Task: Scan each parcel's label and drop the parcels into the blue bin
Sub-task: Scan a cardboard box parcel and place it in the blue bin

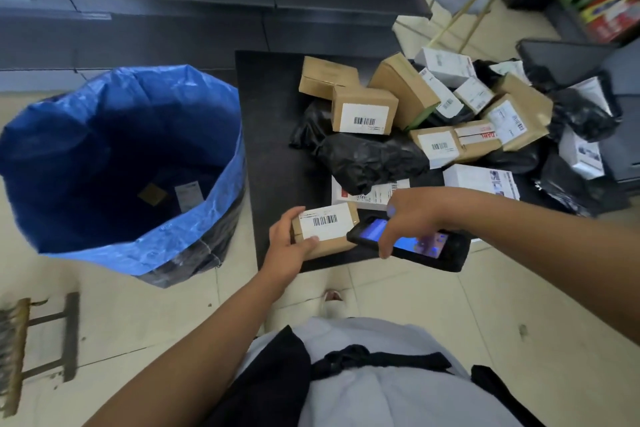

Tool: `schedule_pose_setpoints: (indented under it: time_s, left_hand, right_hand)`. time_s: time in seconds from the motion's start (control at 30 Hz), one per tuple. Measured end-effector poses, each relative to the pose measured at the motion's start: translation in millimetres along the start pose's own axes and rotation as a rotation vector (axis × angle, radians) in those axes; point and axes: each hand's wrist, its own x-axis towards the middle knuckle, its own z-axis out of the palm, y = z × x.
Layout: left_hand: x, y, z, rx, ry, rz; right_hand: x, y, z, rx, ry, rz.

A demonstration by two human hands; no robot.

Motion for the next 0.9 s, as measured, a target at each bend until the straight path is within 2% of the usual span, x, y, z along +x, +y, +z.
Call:
schedule_pose_setpoints:
  time_s: [0.57, 0.9]
  left_hand:
    - [3.7, 0.3, 0.7, 0.031, -0.045, -0.042]
    - [1.0, 0.5, 1.7, 0.022, -0.031, -0.05]
  right_hand:
    - [-22.6, -14.3, 13.7, 0.04, 0.003, 0.142]
    - [-19.9, 2.6, 10.2, 0.091, 0.006, 0.113]
